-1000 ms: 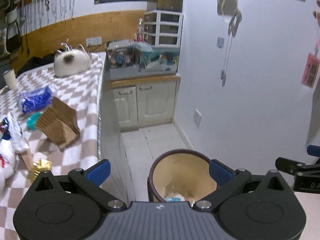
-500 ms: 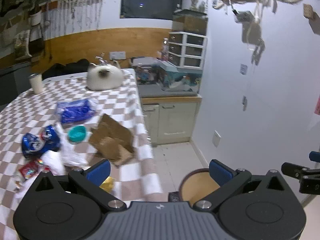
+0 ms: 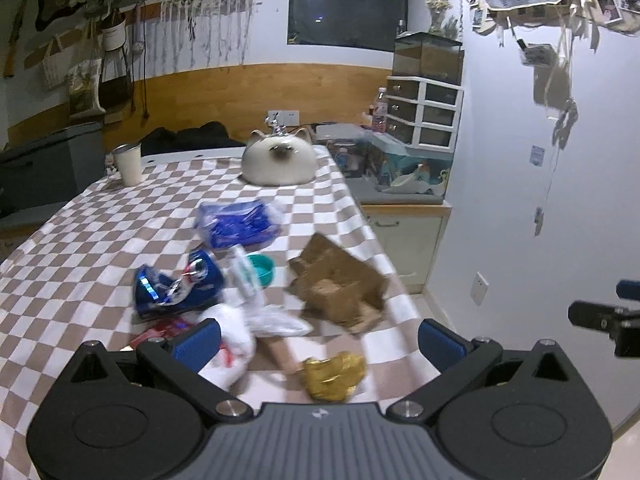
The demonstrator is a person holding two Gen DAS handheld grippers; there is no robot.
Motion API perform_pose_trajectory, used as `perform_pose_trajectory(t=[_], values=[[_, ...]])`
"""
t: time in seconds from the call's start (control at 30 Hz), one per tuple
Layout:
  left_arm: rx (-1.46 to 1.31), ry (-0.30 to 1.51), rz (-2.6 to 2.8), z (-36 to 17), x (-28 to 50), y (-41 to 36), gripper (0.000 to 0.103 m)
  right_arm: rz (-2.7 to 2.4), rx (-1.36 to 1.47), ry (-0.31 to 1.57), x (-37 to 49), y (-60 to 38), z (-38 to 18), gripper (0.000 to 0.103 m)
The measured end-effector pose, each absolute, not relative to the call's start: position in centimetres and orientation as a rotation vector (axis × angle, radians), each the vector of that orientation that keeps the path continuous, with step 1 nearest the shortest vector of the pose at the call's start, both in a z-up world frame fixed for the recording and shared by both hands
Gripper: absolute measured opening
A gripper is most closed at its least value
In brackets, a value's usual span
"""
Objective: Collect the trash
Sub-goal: 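Raise both tools from the wastebasket back toward the table, then grasp white plastic bag with left tool while right tool grasps cardboard piece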
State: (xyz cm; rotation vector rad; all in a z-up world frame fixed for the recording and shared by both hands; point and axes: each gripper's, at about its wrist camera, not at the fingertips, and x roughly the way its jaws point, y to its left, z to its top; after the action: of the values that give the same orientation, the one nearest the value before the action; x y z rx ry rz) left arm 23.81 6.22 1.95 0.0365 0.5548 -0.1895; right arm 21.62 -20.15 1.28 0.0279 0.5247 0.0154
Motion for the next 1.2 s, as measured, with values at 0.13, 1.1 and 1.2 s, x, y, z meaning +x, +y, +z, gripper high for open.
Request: perform_pose_trajectory(t=[0.13,1.1,1.2], values=[[0.041,0.573,-0.195,1.1,24.4,8.7,0.103,0.071,0.033,0.521,23.0,-18.3,1.3,0.103],[0.122,0.667,-0.368,-3.8,28.2,14.4,0.081,0.398,-0.126,0.542,35.4,-7.2,-2.6,0.103],[0.125,0.683,-0.369,-4.0,28.4,14.3,0.075,0.416,-0.161,0.562,36.8,-6.5,-3.3,0.103]])
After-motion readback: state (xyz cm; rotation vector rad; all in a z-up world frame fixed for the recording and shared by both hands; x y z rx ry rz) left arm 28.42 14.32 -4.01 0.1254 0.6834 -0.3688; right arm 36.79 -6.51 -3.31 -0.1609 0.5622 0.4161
